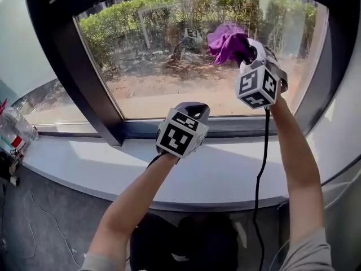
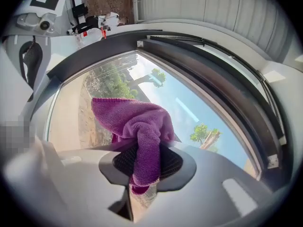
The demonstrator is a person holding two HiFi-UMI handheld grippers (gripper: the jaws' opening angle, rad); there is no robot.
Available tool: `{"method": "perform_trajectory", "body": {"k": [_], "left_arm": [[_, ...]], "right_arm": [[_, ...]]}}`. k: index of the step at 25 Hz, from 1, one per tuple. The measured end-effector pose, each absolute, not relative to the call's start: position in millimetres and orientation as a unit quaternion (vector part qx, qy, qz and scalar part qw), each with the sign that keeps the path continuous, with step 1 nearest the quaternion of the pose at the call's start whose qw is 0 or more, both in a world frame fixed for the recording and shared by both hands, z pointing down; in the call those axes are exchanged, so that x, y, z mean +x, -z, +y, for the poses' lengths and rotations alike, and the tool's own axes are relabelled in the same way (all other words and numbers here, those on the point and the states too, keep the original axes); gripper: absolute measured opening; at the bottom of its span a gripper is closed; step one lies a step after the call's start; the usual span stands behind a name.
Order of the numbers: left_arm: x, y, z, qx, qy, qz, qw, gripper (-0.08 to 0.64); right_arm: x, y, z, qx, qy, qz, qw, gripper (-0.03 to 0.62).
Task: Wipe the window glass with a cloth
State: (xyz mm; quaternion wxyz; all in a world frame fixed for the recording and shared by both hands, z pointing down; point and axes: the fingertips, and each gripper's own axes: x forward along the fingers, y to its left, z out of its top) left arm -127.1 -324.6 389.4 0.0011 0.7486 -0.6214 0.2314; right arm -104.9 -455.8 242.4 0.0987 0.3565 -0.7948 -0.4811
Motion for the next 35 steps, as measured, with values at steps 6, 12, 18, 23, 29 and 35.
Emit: {"method": "perform_trajectory", "body": {"k": [6, 12, 18, 23, 29, 35], "left_arm": [[-118, -442, -339, 0.759, -0.231, -0.608, 0.028, 0.000], [-109, -481, -344, 0.768, -0.238, -0.593, 0.043, 0.000], [-127, -513, -361, 0.774, -0.247, -0.579, 0.072, 0.000], [-138, -532, -372, 0.779, -0.253, -0.561, 0.117, 0.000], [-137, -536, -385, 0.792, -0.240, -0.543, 0.142, 0.000], [-113, -541, -390, 0.794, -0.239, -0.545, 0.125, 0.000]], "right_arm": [[-106, -351, -462, 0.335, 0.478, -0.799, 0.146, 0.112], [-108, -450, -461, 0.308, 0.453, -0.812, 0.201, 0.112], [-120, -532, -459, 0.269, 0.434, -0.820, 0.258, 0.112], [-117, -582, -466, 0.249, 0.399, -0.821, 0.323, 0.112], [-110, -586, -477, 0.235, 0.409, -0.794, 0.383, 0.112], [-75, -581, -494, 0.253, 0.418, -0.786, 0.379, 0.112]]}}
